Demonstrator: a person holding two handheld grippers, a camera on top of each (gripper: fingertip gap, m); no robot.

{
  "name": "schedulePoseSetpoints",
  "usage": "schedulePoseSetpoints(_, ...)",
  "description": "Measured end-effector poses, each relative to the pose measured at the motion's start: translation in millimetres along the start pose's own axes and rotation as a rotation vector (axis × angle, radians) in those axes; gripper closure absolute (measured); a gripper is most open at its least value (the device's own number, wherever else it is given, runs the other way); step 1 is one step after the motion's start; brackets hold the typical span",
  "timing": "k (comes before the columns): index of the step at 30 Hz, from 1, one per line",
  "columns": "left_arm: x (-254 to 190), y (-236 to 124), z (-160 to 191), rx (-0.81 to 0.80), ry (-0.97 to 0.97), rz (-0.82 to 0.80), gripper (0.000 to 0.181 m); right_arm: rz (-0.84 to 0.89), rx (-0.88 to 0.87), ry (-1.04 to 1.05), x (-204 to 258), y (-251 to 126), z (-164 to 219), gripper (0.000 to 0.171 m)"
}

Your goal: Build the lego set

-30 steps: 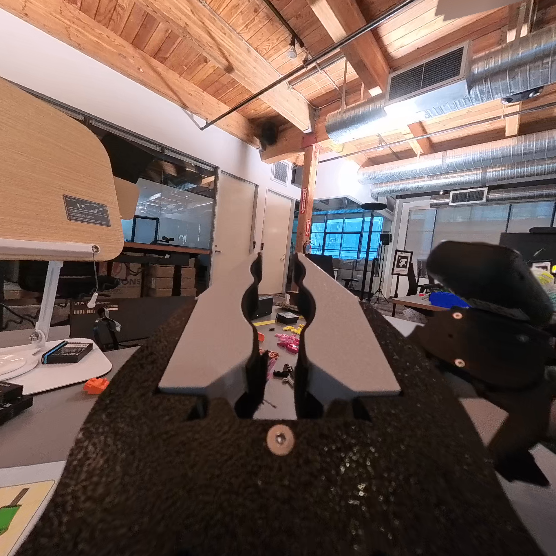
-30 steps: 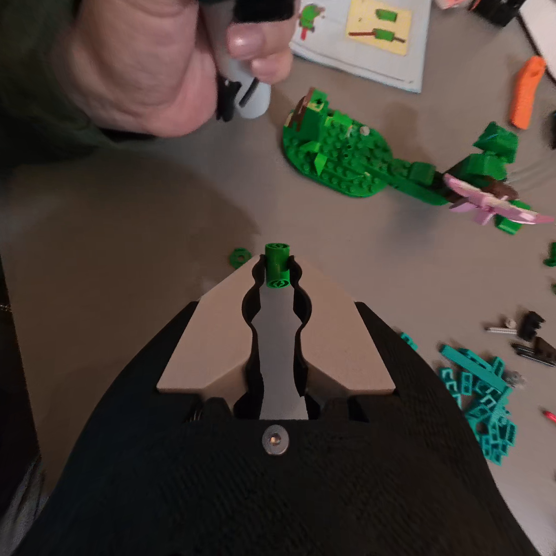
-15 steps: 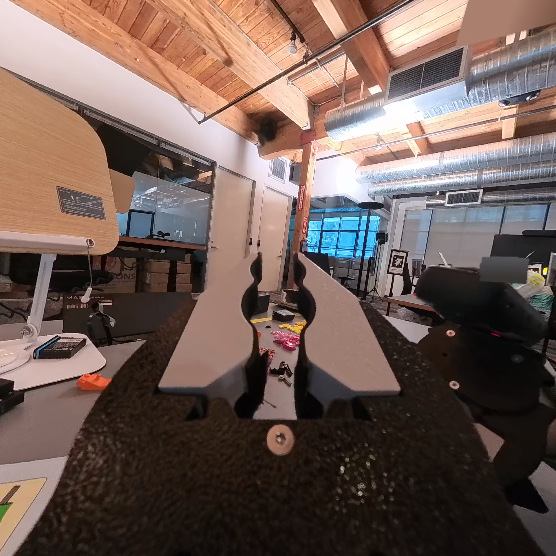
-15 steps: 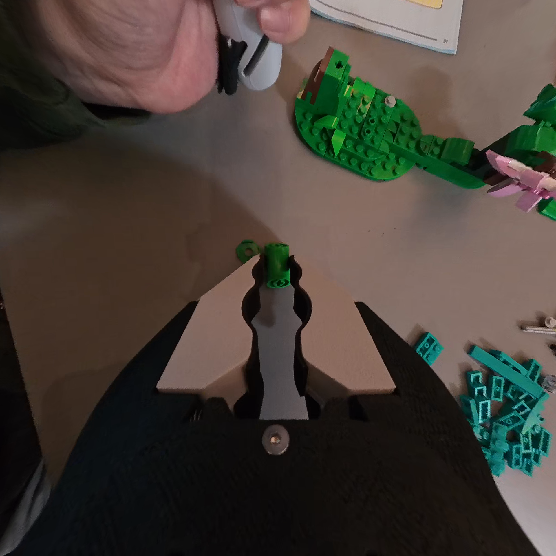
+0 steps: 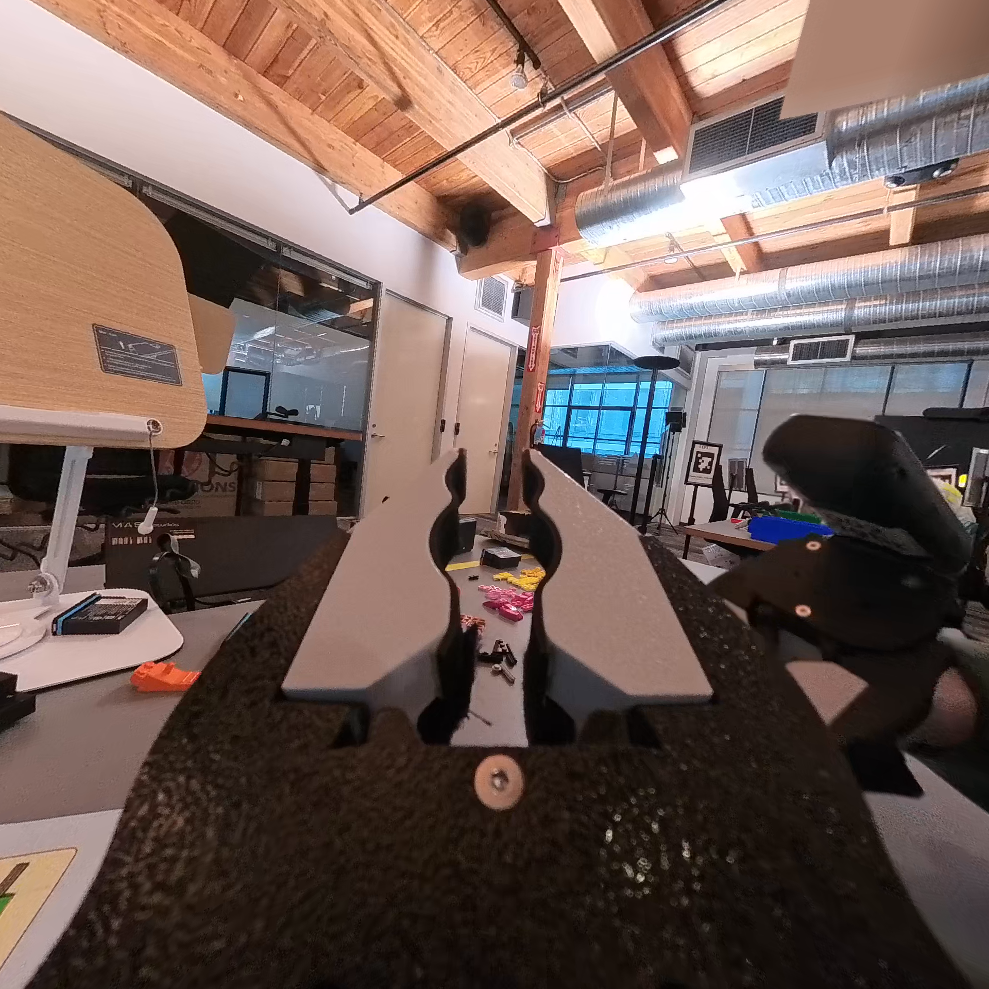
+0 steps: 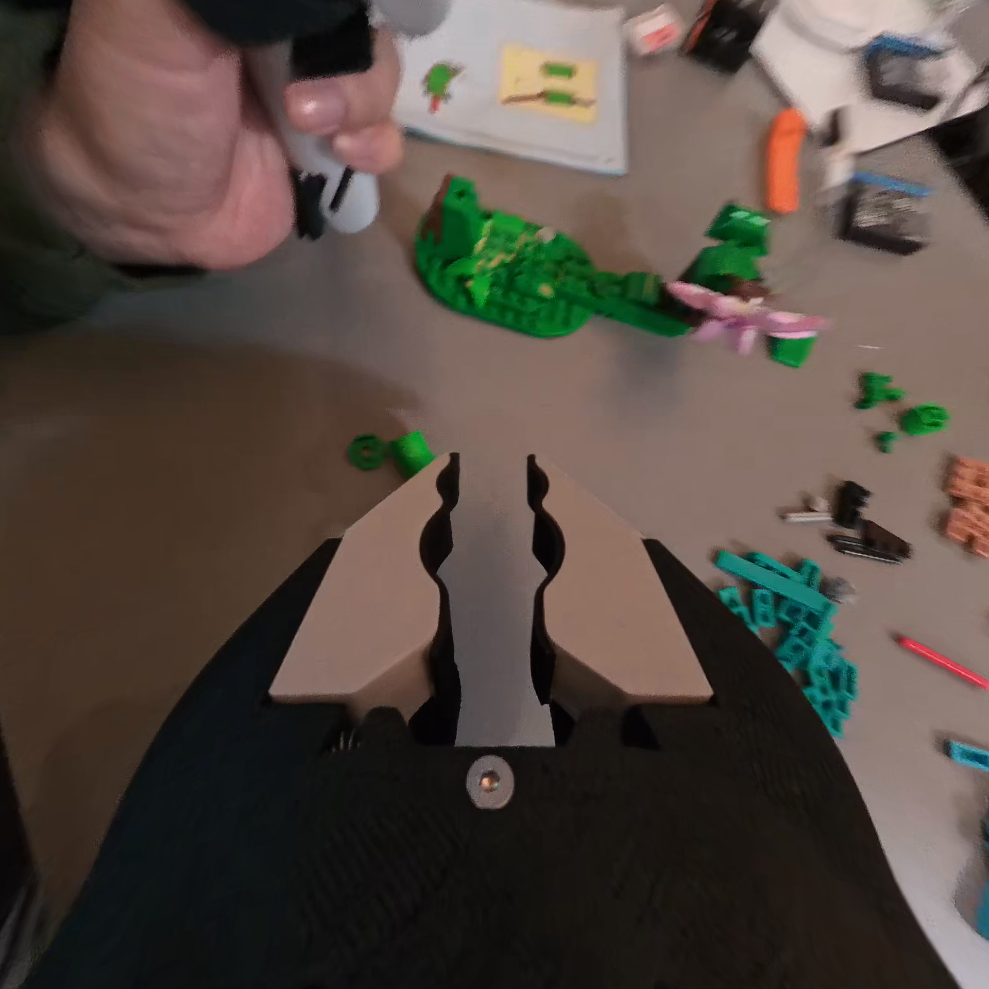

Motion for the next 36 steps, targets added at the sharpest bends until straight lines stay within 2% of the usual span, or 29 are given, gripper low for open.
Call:
schedulePoseSetpoints(1,0.0,0.1,0.2,0.001,0.001,0.0,0.164,0.053,-0.028,0.005,-5.9,-3.6,0.9,0.148)
schedulePoseSetpoints(12,-1.2,0.6,2.0,0.012,-0.001,0.01,0.165,0.549,-0.28,-0.033,-33.4,-18.5,16.6,0.167)
schedulePoseSetpoints(16,-2.0,1.3,4.0,0.022,-0.003,0.014,0.165,0.657,-0.313,-0.038,-38.1,-24.5,18.3,0.171)
schedulePoseSetpoints(22,-1.2,1.0,3.5,0.022,-0.014,0.014,0.165,0.652,-0.359,-0.002,-39.1,-25.6,21.7,0.171)
schedulePoseSetpoints(36,-0.5,0.7,3.1,0.021,-0.025,0.014,0.167,0.647,-0.347,-0.03,-35.8,-22.7,21.5,0.171)
Point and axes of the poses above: each gripper's, where its closed fingertips meet, y out along the fingers, z out of its underside, x = y × z across the jaws, the point moved 7 cm from there along -y, back along the fingers, and after that the axes turned 8 degrees about -y, right-handed, at the moved point
